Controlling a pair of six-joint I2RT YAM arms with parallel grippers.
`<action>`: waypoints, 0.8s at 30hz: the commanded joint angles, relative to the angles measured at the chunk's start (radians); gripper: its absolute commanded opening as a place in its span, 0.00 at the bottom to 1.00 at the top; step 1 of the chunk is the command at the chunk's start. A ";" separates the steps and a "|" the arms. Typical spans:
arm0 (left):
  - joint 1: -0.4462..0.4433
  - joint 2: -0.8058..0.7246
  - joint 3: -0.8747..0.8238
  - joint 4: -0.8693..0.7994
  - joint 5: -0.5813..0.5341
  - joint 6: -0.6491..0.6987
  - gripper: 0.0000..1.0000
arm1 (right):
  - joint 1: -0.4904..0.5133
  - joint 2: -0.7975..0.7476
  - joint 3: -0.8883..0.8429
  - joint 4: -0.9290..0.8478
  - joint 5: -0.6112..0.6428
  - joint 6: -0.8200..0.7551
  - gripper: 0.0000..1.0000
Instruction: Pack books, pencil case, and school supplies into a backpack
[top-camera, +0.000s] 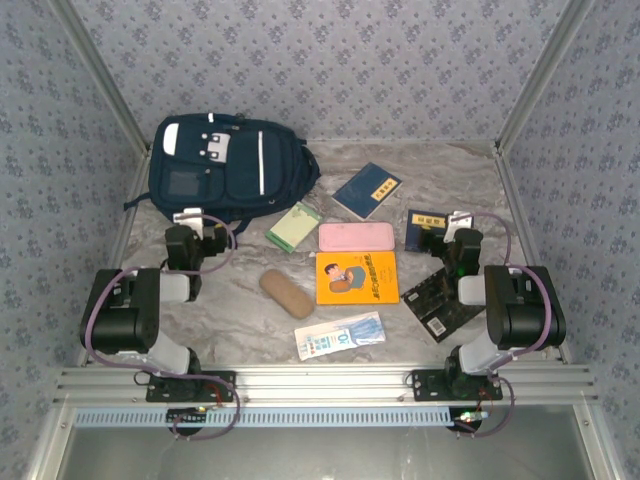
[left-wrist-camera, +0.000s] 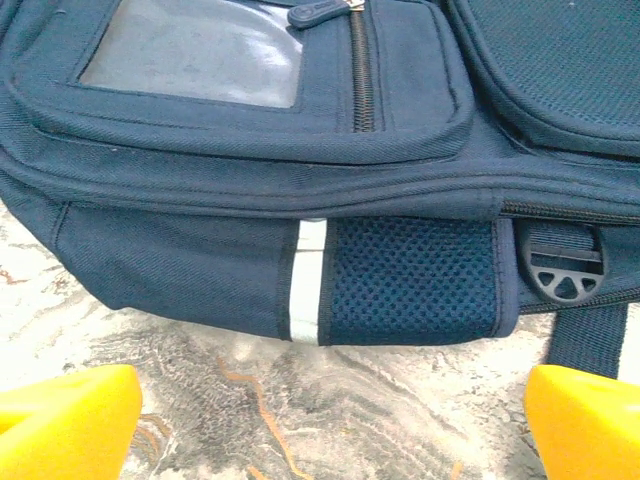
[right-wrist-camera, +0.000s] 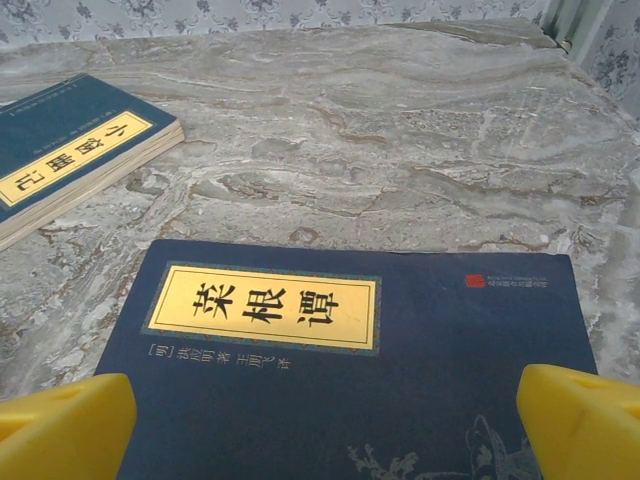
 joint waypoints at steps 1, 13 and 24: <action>-0.025 -0.144 0.065 -0.177 -0.041 0.017 0.98 | 0.035 -0.080 0.016 -0.075 -0.008 -0.054 1.00; -0.318 -0.484 0.462 -0.732 0.089 -0.062 0.98 | 0.476 -0.546 0.307 -0.603 0.138 -0.036 1.00; -0.184 -0.034 0.950 -1.075 0.246 -0.518 0.98 | 0.469 -0.639 0.545 -1.155 0.138 0.276 1.00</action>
